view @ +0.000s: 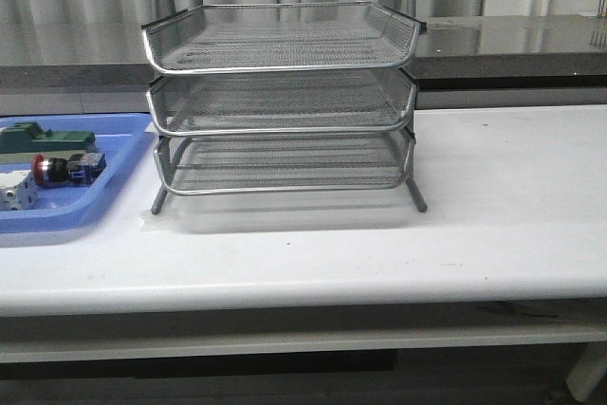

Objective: Place button on rack with both arms

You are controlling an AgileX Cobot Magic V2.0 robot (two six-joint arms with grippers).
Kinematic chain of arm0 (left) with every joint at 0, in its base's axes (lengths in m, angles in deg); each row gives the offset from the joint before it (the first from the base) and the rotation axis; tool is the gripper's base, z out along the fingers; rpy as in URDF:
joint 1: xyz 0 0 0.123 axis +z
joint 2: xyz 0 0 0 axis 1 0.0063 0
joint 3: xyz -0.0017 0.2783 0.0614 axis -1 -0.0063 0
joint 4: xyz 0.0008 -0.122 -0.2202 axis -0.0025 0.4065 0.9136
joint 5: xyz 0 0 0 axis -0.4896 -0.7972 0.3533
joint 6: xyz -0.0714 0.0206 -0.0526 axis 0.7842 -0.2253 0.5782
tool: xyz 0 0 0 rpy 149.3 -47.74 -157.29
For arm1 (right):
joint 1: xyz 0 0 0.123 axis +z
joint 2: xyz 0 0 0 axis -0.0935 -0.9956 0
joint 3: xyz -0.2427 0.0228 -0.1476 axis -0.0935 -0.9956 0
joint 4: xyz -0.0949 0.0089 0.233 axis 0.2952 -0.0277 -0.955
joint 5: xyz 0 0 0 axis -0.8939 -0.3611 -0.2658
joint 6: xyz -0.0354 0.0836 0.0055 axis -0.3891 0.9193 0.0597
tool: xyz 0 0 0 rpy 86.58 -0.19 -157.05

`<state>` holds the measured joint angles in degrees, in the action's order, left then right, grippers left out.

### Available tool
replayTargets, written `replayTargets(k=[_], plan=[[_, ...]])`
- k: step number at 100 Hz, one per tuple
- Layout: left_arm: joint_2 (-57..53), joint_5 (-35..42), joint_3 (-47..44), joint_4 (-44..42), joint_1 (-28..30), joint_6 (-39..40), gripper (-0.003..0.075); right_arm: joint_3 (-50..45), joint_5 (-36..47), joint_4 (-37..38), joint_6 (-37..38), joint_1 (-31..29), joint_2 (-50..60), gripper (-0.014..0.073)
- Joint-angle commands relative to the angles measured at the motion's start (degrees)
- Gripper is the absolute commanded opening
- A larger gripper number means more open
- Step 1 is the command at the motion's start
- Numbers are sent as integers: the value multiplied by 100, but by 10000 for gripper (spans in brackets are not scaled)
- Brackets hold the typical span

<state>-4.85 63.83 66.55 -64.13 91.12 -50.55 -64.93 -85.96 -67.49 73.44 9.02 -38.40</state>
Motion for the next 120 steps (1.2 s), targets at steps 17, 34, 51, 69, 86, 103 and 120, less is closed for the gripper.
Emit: replayTargets(k=[17, 34, 51, 69, 86, 103, 120], plan=[[-186, 420, -321, 51, 19, 66, -21, 112, 497, 35, -6, -49, 116, -61], [-186, 420, -321, 51, 19, 66, -21, 112, 497, 35, -6, -49, 116, -61], [-186, 420, -321, 51, 19, 66, -21, 112, 497, 35, -6, -49, 116, -61], [-186, 420, -321, 51, 19, 66, -21, 112, 541, 35, -6, -49, 116, -61], [-186, 420, -321, 51, 19, 66, -21, 123, 916, 35, -6, -49, 116, -61], [-186, 420, -321, 51, 19, 66, -21, 502, 701, 29, -6, -49, 38, -61], [-186, 420, -321, 51, 19, 66, -21, 1460, -149, -158, -6, -49, -447, -61]])
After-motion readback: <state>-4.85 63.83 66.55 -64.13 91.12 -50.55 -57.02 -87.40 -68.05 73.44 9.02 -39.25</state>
